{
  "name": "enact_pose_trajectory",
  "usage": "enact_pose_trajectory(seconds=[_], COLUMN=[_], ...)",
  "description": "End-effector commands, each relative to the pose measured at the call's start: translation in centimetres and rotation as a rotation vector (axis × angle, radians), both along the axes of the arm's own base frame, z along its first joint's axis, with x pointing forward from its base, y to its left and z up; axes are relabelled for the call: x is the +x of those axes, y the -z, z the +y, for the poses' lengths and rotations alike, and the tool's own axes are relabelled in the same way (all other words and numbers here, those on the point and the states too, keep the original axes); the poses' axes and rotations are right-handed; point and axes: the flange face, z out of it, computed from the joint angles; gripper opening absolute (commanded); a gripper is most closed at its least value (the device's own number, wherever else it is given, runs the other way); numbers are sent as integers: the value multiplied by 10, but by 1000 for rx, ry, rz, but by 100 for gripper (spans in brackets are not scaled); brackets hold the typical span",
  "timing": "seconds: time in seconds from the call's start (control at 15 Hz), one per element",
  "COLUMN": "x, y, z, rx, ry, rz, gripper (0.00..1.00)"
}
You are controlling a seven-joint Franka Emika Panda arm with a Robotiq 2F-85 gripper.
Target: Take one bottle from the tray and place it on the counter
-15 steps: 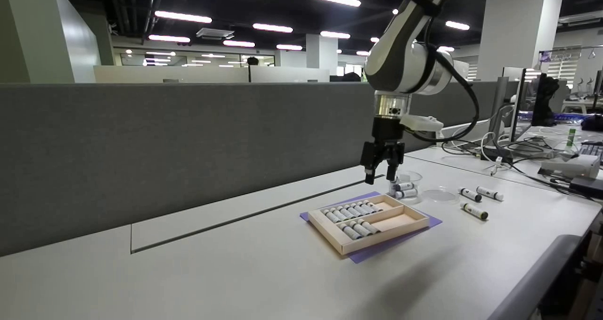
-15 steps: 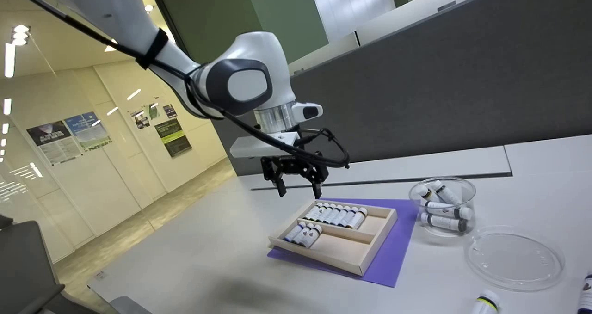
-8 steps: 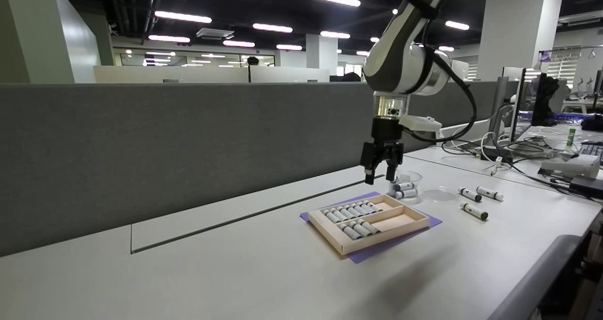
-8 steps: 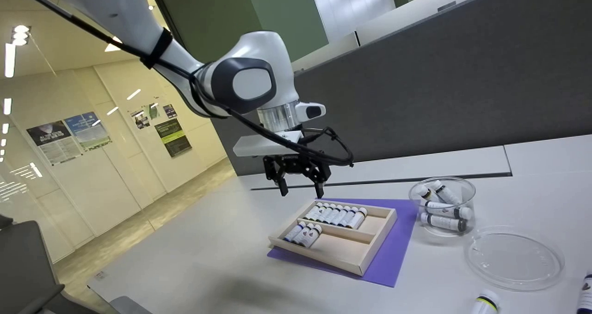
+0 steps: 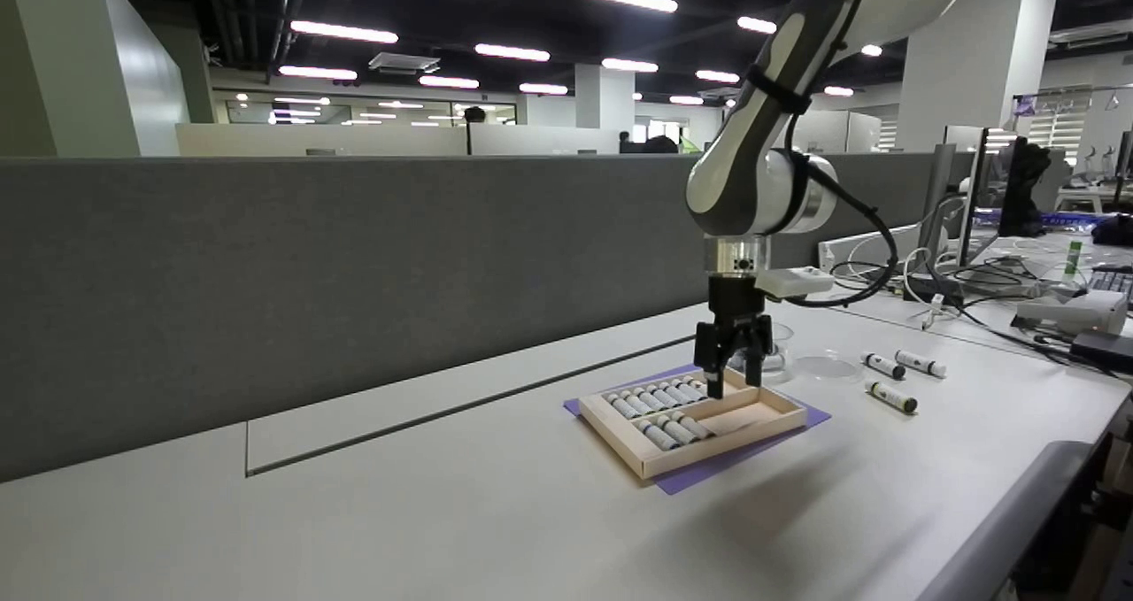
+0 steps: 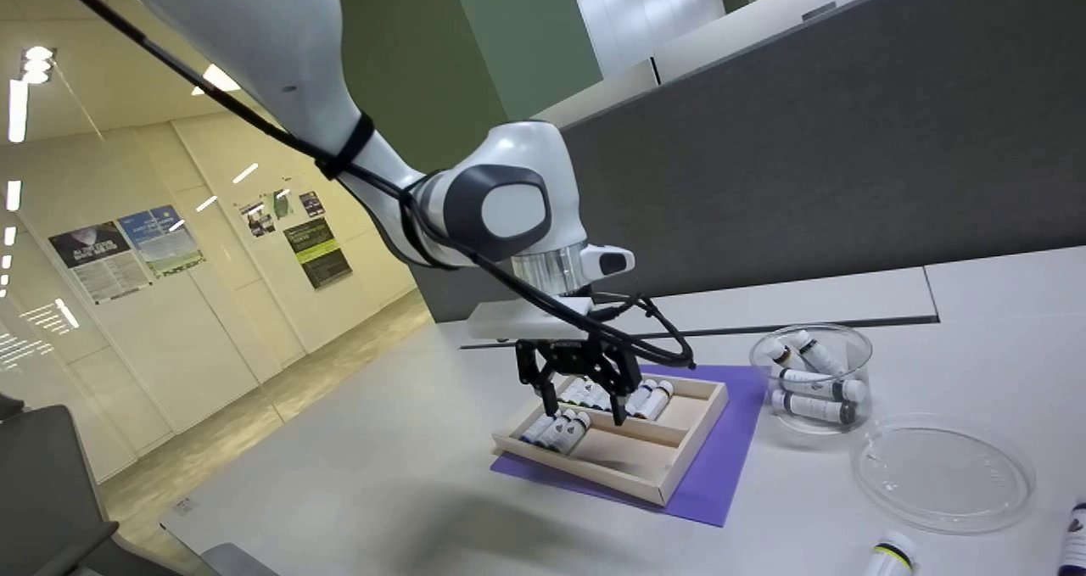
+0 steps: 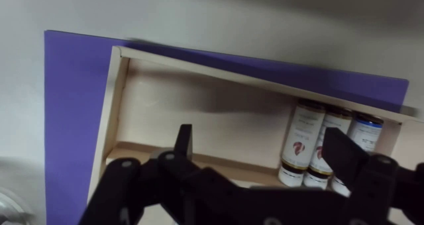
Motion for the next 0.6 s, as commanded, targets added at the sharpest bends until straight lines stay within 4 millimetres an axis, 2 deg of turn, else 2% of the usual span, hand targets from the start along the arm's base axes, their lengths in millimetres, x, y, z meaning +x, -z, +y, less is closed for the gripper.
enact_pose_trajectory(seconds=[0.0, 0.33, 0.53], x=[16, 26, 28], y=[27, 49, 49], z=[-2, 5, 10], rx=[-1, 21, 35], ry=[34, 24, 18], rz=[29, 8, 9], gripper=[100, 100, 100])
